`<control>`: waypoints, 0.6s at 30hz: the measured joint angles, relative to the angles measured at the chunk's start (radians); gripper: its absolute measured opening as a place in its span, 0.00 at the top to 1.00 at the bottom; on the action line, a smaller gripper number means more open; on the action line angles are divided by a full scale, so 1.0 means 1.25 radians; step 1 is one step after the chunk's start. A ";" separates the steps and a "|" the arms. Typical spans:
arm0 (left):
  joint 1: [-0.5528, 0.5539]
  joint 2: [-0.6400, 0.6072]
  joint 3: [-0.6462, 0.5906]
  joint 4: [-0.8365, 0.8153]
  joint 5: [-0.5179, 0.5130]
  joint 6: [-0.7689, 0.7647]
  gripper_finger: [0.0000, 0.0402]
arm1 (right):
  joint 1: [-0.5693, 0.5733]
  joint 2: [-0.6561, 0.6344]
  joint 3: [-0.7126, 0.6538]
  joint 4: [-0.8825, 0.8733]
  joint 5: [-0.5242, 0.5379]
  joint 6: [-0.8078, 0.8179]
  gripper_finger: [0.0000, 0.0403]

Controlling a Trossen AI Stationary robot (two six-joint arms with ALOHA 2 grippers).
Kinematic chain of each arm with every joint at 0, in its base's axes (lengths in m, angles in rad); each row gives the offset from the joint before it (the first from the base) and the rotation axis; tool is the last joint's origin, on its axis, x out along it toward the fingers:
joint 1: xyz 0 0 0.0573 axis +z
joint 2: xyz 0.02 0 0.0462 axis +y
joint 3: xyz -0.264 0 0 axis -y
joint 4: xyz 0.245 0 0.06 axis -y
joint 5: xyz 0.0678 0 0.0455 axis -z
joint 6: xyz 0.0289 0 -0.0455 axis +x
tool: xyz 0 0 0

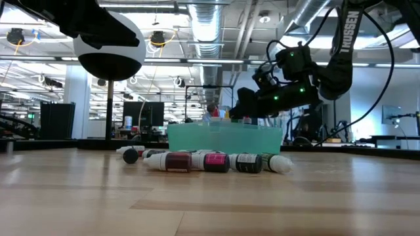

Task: Pick & Place food coloring
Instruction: Put the bottom green food coloring bottle into the green bin

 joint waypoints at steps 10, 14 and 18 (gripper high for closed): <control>0.000 0.000 0.000 0.001 0.000 0.000 0.61 | -0.003 0.000 0.012 -0.021 0.022 0.012 0.68; 0.000 0.000 0.000 0.001 0.000 0.000 0.61 | -0.003 0.000 0.031 -0.053 0.019 0.000 0.68; 0.000 0.000 0.000 0.001 0.001 0.000 0.61 | -0.003 0.000 0.038 -0.062 0.019 0.000 0.68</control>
